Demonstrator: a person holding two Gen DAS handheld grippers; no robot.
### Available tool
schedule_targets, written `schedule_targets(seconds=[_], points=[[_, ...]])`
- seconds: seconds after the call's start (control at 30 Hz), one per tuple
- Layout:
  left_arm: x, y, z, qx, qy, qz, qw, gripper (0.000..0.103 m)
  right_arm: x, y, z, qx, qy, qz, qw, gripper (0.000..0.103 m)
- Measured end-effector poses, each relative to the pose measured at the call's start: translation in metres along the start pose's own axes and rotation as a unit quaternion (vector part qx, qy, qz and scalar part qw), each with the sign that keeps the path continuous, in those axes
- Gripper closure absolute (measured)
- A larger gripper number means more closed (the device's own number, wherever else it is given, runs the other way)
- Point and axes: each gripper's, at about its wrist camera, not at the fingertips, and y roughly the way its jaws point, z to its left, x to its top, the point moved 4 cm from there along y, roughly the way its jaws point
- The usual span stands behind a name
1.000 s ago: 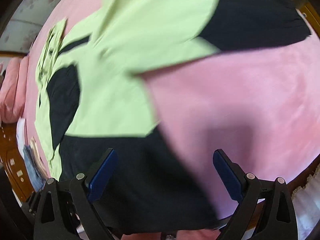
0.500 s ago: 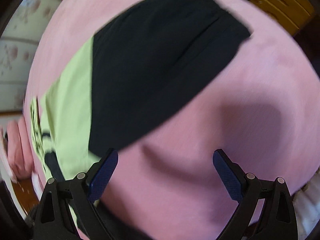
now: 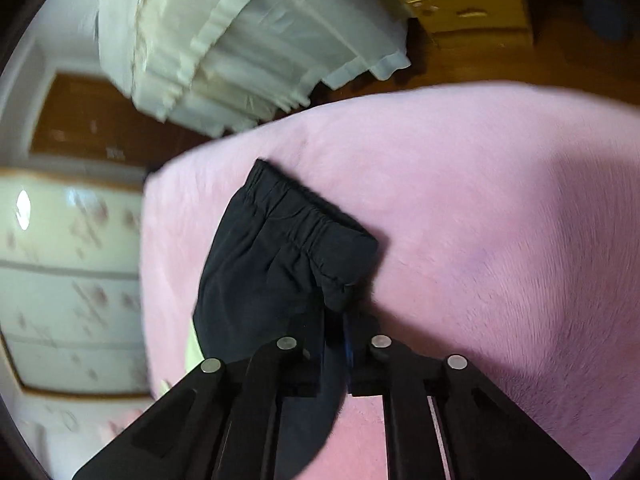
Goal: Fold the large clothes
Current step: 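Lift the black cuff up with the right tool, then fold the sleeve across the jacket body with the right tool and lay it down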
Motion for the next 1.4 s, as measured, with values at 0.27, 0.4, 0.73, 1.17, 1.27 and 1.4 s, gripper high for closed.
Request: schedule_targets(seconds=[0.27, 0.4, 0.73, 1.17, 1.27, 1.4], points=[[-0.018, -0.007, 0.027, -0.009, -0.039, 0.001, 0.9992, 0.028, -0.008, -0.010, 0.020, 0.013, -0.001, -0.045, 0.999, 0.099], [-0.033, -0.011, 0.052, -0.005, -0.064, 0.002, 0.9979, 0.028, -0.016, -0.027, 0.059, 0.046, -0.028, -0.085, 0.995, 0.099], [-0.080, -0.039, 0.147, -0.008, -0.126, -0.041, 0.9911, 0.028, -0.075, -0.088, 0.221, 0.135, -0.209, -0.149, 0.957, 0.099], [-0.191, -0.034, 0.317, -0.011, -0.195, -0.037, 0.9800, 0.028, -0.272, -0.046, 0.414, 0.174, -0.366, -0.115, 0.907, 0.099], [-0.211, -0.026, 0.355, -0.014, -0.222, -0.032, 0.9744, 0.028, -0.317, 0.004, 0.440, 0.162, -0.388, -0.078, 0.904, 0.099], [-0.230, -0.015, 0.396, -0.035, -0.262, -0.028, 0.9640, 0.028, -0.390, 0.093, 0.446, 0.115, -0.430, -0.020, 0.895, 0.099]])
